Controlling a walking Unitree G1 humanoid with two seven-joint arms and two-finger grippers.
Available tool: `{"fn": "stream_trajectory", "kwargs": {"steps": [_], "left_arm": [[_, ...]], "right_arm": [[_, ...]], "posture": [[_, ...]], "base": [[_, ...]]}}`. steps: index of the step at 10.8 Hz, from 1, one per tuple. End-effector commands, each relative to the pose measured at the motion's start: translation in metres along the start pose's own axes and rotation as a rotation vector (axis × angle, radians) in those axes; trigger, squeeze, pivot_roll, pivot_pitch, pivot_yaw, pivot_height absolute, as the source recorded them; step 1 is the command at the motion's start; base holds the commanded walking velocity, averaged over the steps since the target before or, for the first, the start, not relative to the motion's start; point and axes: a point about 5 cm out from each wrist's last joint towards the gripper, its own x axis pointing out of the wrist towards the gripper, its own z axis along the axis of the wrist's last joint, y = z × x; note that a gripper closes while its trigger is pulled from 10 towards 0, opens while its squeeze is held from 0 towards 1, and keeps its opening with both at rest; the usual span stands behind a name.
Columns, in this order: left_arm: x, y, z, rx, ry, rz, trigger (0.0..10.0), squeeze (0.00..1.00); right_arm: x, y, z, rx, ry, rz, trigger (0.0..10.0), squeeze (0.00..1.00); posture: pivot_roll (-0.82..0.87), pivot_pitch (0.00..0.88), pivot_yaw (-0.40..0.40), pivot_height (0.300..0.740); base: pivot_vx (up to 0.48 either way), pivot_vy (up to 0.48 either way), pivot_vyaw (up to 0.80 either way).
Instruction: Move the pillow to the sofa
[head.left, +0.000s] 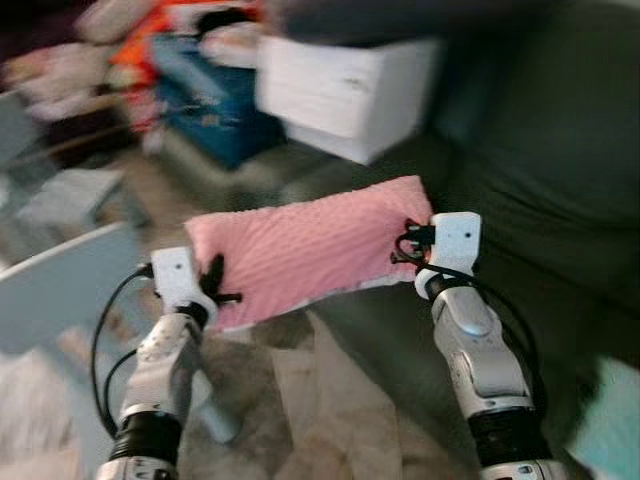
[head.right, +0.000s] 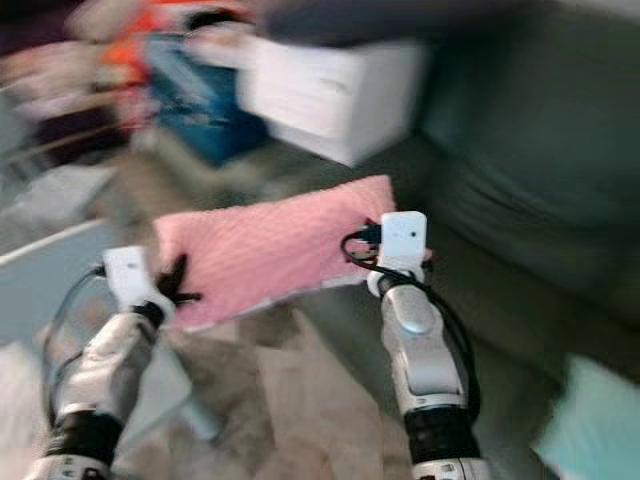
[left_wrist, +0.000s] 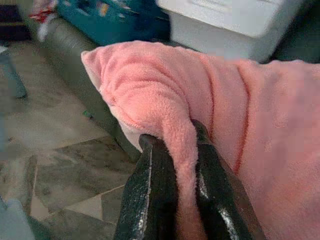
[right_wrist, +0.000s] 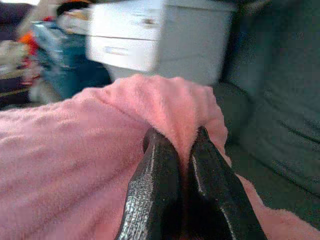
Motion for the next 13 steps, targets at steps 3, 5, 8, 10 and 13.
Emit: {"fn": "stream_trajectory", "kwargs": {"steps": [3,5,8,10,13], "left_arm": [[0.0024,-0.0047,0.0008,0.016,-0.001,-0.005,10.0,0.00],[0.0036,-0.0031,0.0032,0.014,-0.008,0.001,10.0,0.00],[0.0042,-0.0021,0.0038,0.010,-0.010,0.004,10.0,0.00],[0.0044,-0.0013,0.0038,0.013,-0.011,0.010,10.0,0.00],[0.0031,0.0005,0.0021,0.022,-0.003,0.020,10.0,0.00]], "right_arm": [[0.0006,-0.0074,0.0078,-0.001,-0.032,-0.028,10.0,0.00],[0.0009,-0.0077,0.0085,-0.002,-0.034,-0.027,10.0,0.00],[0.0001,-0.0079,0.0082,-0.003,-0.033,-0.026,10.0,0.00],[-0.0002,-0.0075,0.0080,-0.002,-0.031,-0.025,10.0,0.00],[-0.0009,-0.0062,0.0073,0.000,-0.027,-0.022,10.0,0.00]], "posture": [[-0.15,0.000,0.063,0.740],[-0.15,0.000,0.062,0.740],[-0.15,0.000,0.062,0.740],[-0.15,0.000,0.060,0.740],[-0.15,0.000,0.062,0.740]], "base": [[0.000,0.000,-0.77],[0.000,0.000,-0.77],[0.000,0.000,-0.77],[0.000,0.000,-0.77],[0.000,0.000,-0.77]]}}
